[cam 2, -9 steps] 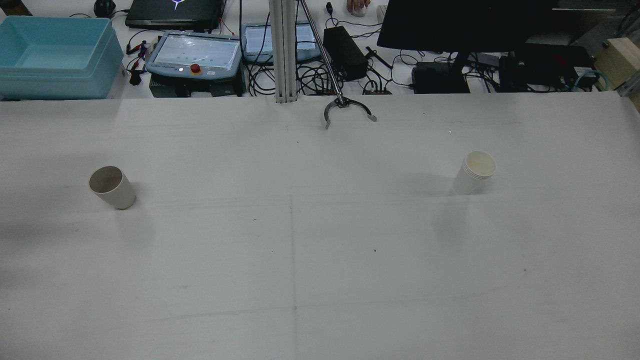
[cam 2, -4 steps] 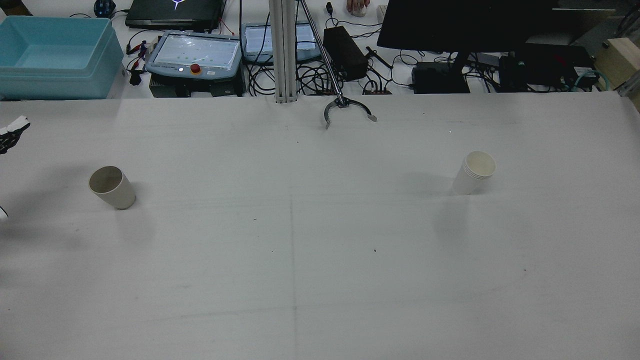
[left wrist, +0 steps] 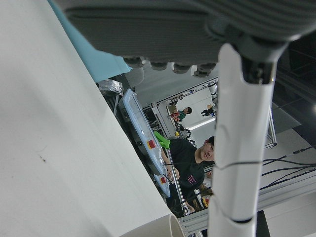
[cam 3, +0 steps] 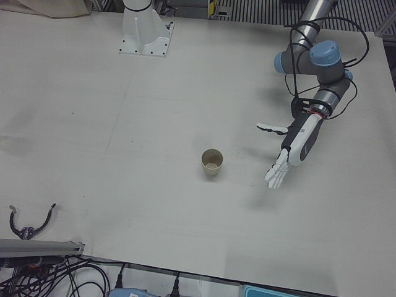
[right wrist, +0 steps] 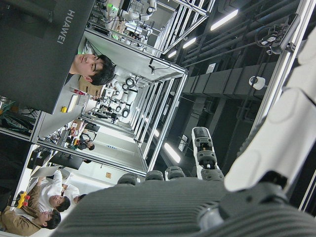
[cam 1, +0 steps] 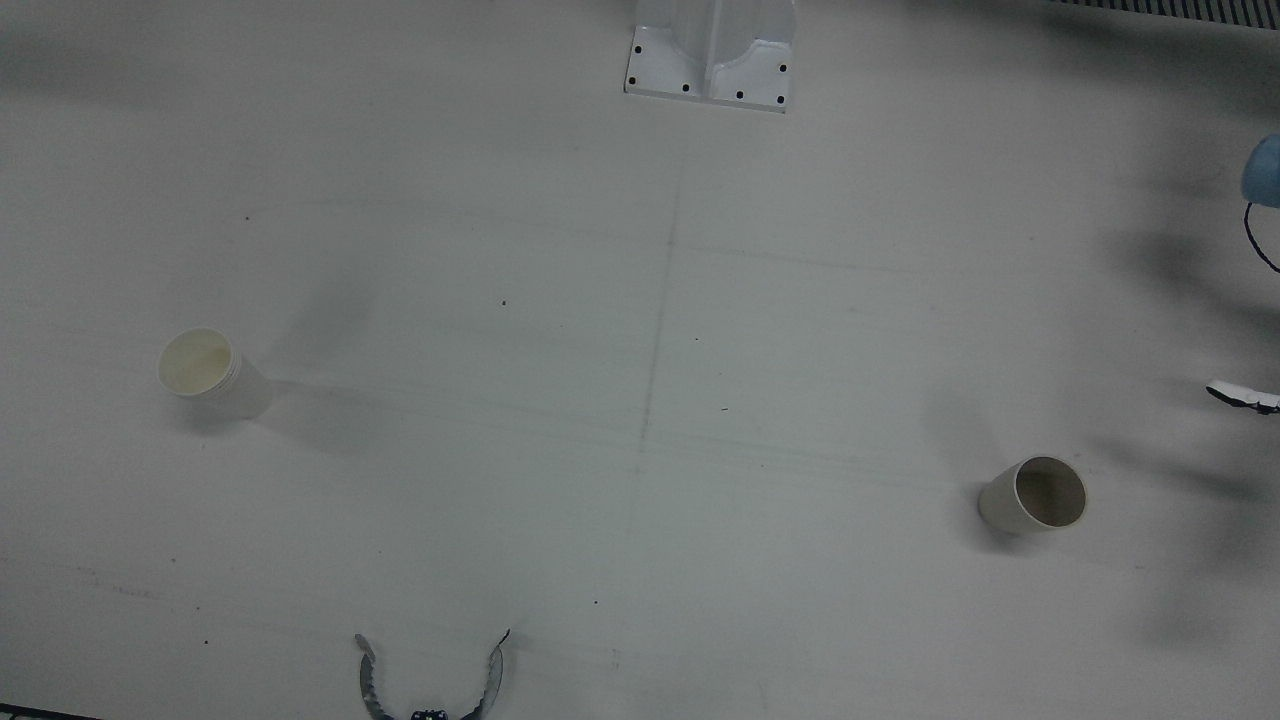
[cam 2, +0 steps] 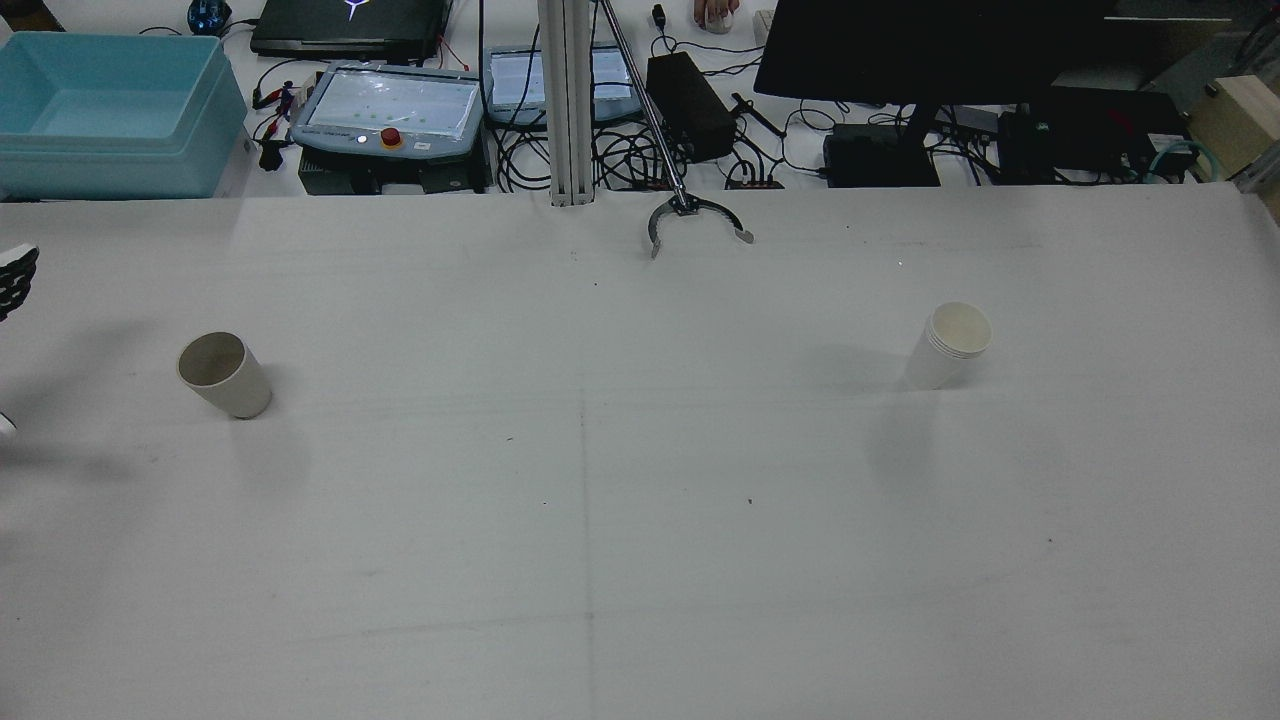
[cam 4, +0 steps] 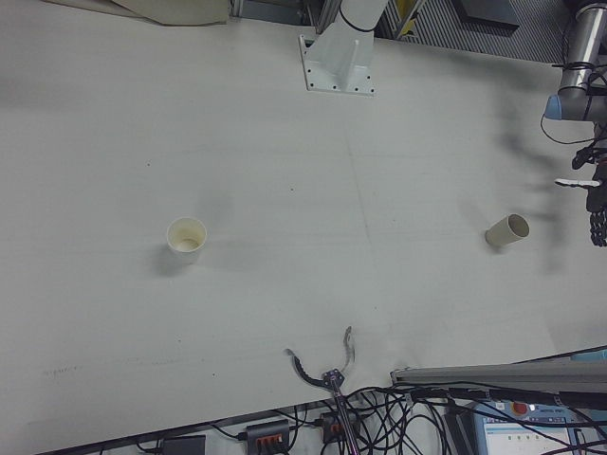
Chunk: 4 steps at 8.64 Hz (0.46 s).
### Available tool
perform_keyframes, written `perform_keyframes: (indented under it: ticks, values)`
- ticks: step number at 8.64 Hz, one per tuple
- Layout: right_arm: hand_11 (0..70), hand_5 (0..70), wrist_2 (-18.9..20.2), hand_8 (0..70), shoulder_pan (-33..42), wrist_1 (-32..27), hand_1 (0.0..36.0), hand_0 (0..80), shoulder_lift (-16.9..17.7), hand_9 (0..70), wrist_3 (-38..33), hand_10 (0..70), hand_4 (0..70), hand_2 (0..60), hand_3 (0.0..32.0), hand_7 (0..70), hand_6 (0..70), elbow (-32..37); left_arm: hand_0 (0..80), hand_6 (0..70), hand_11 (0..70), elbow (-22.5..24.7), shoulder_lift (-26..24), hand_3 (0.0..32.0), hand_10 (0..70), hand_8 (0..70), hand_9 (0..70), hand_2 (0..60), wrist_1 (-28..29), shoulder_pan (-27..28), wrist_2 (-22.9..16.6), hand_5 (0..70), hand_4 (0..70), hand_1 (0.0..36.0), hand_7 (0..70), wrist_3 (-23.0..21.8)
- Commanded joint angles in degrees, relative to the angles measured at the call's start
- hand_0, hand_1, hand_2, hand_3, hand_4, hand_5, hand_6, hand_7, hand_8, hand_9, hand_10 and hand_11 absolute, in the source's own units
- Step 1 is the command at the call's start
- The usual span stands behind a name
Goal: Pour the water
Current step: 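Move the left hand toward the beige paper cup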
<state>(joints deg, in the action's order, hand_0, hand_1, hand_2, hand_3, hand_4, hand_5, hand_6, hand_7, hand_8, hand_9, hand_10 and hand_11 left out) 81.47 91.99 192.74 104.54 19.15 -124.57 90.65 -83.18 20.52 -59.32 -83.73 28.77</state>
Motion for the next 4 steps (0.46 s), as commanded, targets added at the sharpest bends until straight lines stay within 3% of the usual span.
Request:
perform_keyframes:
  ticks: [1,2,4]
  values:
    - [0.0,14.4,0.62,0.0,0.03,0.00,8.9,41.8,0.13,0.0,0.37,0.0,6.1,7.6,0.0,5.2,1.3,0.82,65.1,0.0,0.0,-3.29,-0.05,0.2,0.0,0.0,0.0,0.0,3.65,5.87,3.90,6.4,3.4,21.0,0.2,-1.09]
    - [0.0,14.6,0.62,0.0,0.12,0.00,8.9,41.7,0.13,0.0,0.37,0.0,6.3,7.9,0.0,5.7,1.5,0.82,61.5,0.0,0.0,-3.29,-1.18,0.0,0.0,0.0,0.0,0.0,3.65,6.41,4.10,5.9,2.0,20.6,0.3,-1.18]
    - [0.0,14.1,0.62,0.0,0.29,0.09,8.9,41.5,0.13,0.0,0.37,0.0,6.6,8.6,0.0,6.0,1.7,1.43,64.5,0.0,0.0,-4.77,-4.35,0.0,0.0,0.4,0.0,0.0,2.69,6.41,4.28,6.5,3.4,22.0,1.3,-1.18]
